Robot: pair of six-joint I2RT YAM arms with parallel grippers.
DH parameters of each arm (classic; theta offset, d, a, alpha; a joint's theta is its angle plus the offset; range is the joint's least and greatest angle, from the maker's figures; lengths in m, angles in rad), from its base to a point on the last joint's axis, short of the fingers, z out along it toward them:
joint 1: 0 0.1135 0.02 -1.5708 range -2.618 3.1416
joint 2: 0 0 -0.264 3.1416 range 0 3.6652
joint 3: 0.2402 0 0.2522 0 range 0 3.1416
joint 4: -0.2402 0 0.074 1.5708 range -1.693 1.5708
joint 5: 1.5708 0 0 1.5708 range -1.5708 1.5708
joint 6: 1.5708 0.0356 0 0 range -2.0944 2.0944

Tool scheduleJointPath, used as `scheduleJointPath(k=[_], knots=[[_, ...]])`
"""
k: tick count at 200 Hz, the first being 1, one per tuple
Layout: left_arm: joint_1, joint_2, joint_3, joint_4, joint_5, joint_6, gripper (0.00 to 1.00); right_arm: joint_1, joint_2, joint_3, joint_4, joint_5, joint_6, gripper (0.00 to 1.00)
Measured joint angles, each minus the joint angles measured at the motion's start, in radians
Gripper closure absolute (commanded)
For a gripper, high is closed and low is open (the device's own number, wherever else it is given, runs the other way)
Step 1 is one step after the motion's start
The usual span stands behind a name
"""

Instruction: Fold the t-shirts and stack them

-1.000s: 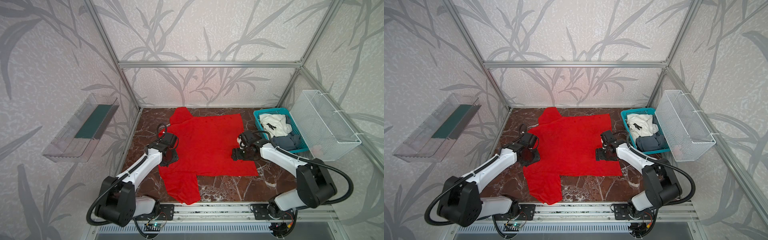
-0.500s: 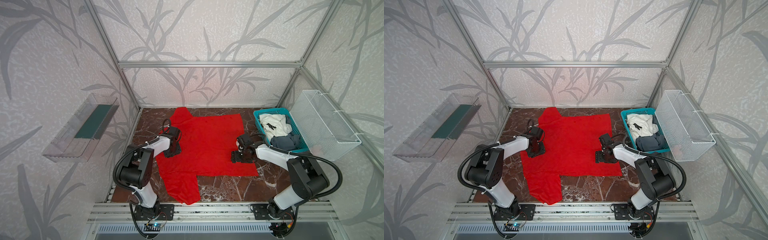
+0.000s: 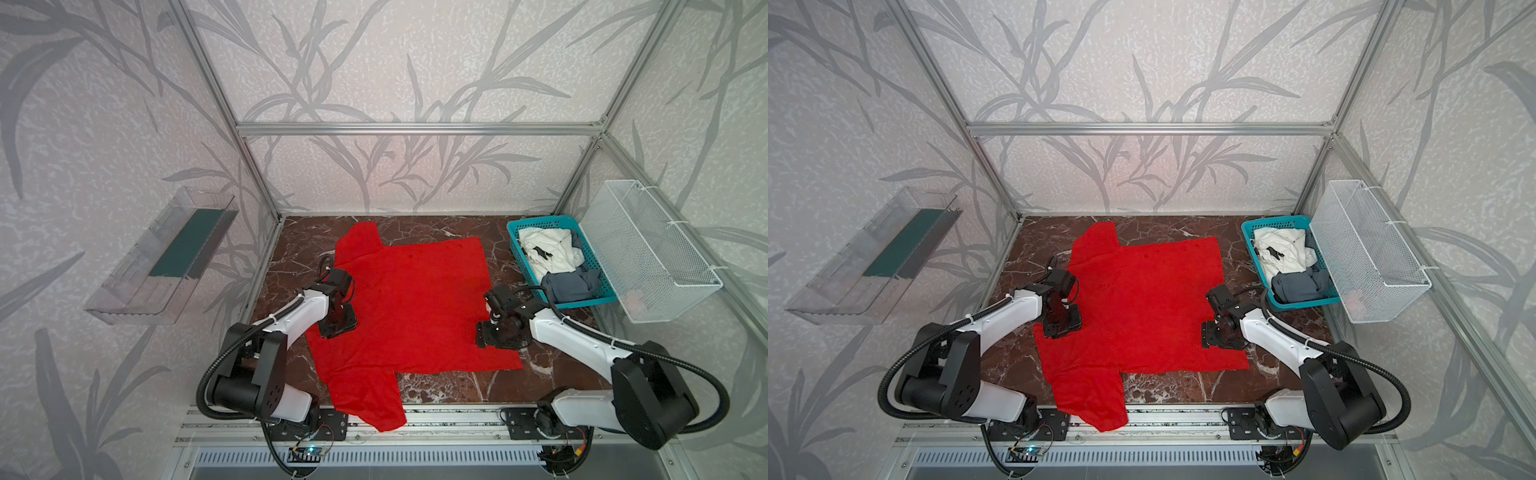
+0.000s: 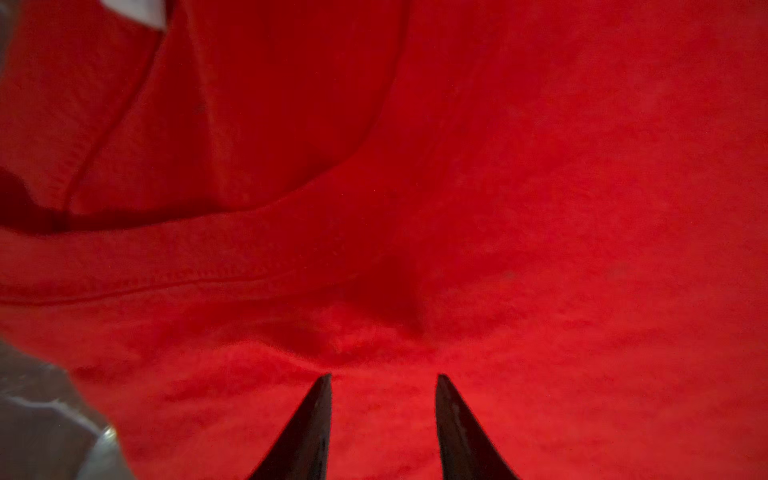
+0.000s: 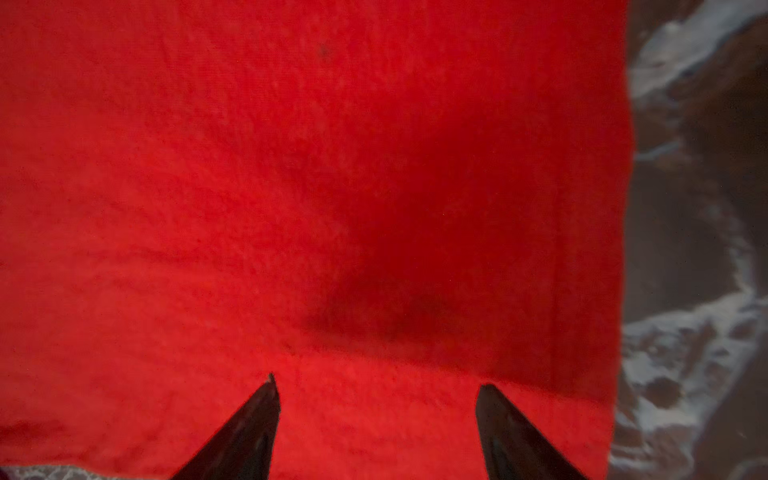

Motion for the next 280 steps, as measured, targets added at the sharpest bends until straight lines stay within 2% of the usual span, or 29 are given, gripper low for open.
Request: scheduleJointPath(k=[25,47,71,102,132,150,164,209,221,239,258,280], knots=[[0.046,0.045,0.270,-0.002,0.021,0.082,0.59,-0.014,0.021,0.183,-0.032,0.035,-0.047,0.22],[0.131,0.198,0.532,0.042,0.031,0.130,0.60,-0.051,0.154,0.418,-0.010,0.054,-0.116,0.22],[0.192,0.489,0.853,0.071,0.032,0.181,0.60,-0.084,0.369,0.646,0.028,0.074,-0.196,0.22],[0.215,0.834,1.185,0.059,0.035,0.233,0.59,-0.124,0.632,0.853,0.032,0.074,-0.266,0.22],[0.227,1.124,1.538,-0.005,0.069,0.264,0.58,-0.178,0.795,0.969,0.035,0.066,-0.290,0.22],[0.234,1.247,1.701,-0.033,0.115,0.272,0.57,-0.210,0.856,1.026,0.031,0.061,-0.295,0.22],[0.240,1.292,1.751,-0.036,0.146,0.269,0.57,-0.228,0.886,1.062,0.031,0.058,-0.298,0.22],[0.261,1.302,1.733,-0.011,0.220,0.241,0.57,-0.246,0.901,1.126,0.024,0.043,-0.311,0.22],[0.264,1.303,1.735,-0.007,0.239,0.223,0.65,-0.246,0.901,1.139,0.020,0.039,-0.313,0.22],[0.269,1.307,1.738,-0.001,0.264,0.197,0.84,-0.245,0.901,1.153,0.007,0.025,-0.314,0.22],[0.269,1.311,1.738,0.002,0.288,0.178,0.98,-0.246,0.901,1.158,-0.008,0.016,-0.317,0.22],[0.266,1.310,1.732,0.010,0.302,0.171,1.00,-0.253,0.901,1.159,-0.031,0.005,-0.318,0.22]])
